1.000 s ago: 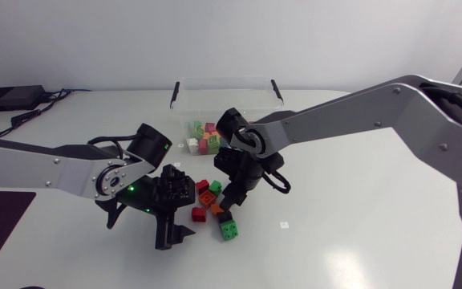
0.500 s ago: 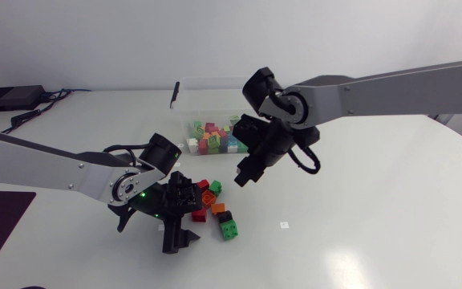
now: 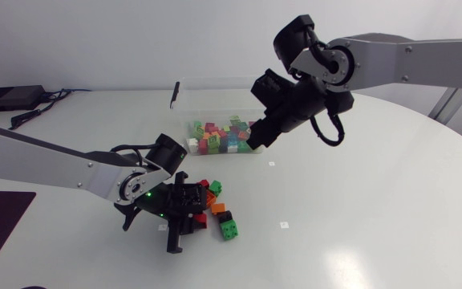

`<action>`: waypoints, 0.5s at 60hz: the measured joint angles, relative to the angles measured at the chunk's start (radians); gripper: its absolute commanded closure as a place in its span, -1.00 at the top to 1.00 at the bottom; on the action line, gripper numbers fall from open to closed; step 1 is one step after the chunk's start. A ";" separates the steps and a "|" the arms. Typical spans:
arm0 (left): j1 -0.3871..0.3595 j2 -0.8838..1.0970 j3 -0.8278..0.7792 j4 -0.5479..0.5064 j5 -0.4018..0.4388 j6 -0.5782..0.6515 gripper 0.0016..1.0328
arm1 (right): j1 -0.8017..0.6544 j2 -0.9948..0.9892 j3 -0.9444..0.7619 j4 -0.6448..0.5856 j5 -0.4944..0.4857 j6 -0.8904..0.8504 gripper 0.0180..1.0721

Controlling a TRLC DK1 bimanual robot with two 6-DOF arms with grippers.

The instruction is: Place the duplo bricks in the container

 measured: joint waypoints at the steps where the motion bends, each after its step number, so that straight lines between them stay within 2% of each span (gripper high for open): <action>1: 0.000 0.000 0.000 0.000 0.000 -0.003 -0.66 | -0.002 0.000 0.005 0.005 -0.005 0.001 -0.47; 15: 0.001 -0.063 0.000 -0.045 0.000 -0.003 -0.67 | -0.035 0.019 0.103 0.064 -0.025 0.023 -0.47; 30: 0.018 -0.179 0.000 -0.100 0.000 -0.003 -0.67 | -0.053 0.145 0.247 0.088 -0.041 0.044 -0.47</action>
